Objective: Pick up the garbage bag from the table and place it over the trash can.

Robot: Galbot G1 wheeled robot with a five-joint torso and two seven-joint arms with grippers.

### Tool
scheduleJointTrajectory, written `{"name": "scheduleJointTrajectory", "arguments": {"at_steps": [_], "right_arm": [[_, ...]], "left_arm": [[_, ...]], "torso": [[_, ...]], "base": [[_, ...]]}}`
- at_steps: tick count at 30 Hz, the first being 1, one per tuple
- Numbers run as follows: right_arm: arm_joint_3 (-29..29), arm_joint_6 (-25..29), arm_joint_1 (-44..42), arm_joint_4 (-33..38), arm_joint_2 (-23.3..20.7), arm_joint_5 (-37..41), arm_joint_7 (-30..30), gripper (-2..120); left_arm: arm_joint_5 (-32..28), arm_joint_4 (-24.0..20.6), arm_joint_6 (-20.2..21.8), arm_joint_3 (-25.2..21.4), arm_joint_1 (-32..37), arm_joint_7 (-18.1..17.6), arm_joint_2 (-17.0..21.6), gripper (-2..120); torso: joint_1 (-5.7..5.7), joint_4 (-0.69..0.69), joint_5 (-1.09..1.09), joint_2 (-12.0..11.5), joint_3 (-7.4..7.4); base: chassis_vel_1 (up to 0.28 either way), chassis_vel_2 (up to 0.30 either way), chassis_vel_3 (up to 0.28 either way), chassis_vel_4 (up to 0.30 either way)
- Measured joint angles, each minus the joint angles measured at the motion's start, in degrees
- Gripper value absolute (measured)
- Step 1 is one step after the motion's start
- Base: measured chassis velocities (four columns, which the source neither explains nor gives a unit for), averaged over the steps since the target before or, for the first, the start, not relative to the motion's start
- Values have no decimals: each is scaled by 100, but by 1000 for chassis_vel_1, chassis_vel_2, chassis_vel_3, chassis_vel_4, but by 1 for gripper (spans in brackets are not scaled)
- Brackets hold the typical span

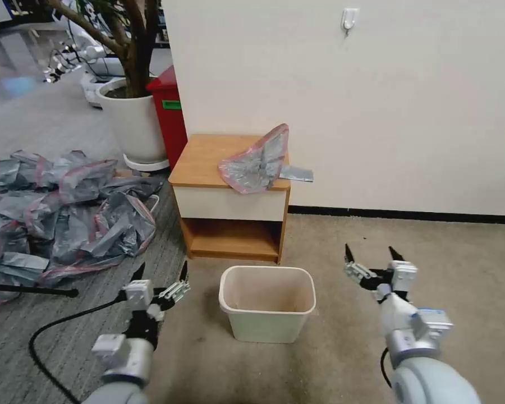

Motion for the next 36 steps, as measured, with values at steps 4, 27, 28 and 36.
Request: {"name": "scheduleJointTrajectory", "arguments": {"at_steps": [4, 27, 28, 36], "right_arm": [[-14, 108, -15, -64, -24, 107, 5, 100], [-124, 726, 367, -651, -354, 595, 58, 100], [-166, 719, 410, -664, -403, 768, 81, 100], [-599, 114, 1036, -688, -754, 2623, 753, 100]], "left_arm": [[-38, 40, 6, -19, 9, 48, 17, 100], [-5, 618, -472, -78, -170, 113, 74, 100], [-9, 635, -503, -74, -170, 125, 73, 100], [-98, 705, -669, -71, -156, 279, 101, 100]], "torso": [[0, -1, -2, -1, 1], [0, -1, -2, -1, 2], [0, -2, -2, -1, 2], [0, -2, -2, -2, 2]], "base": [[0, 0, 0, 0], [0, 0, 0, 0], [0, 0, 0, 0], [0, 0, 0, 0]]}}
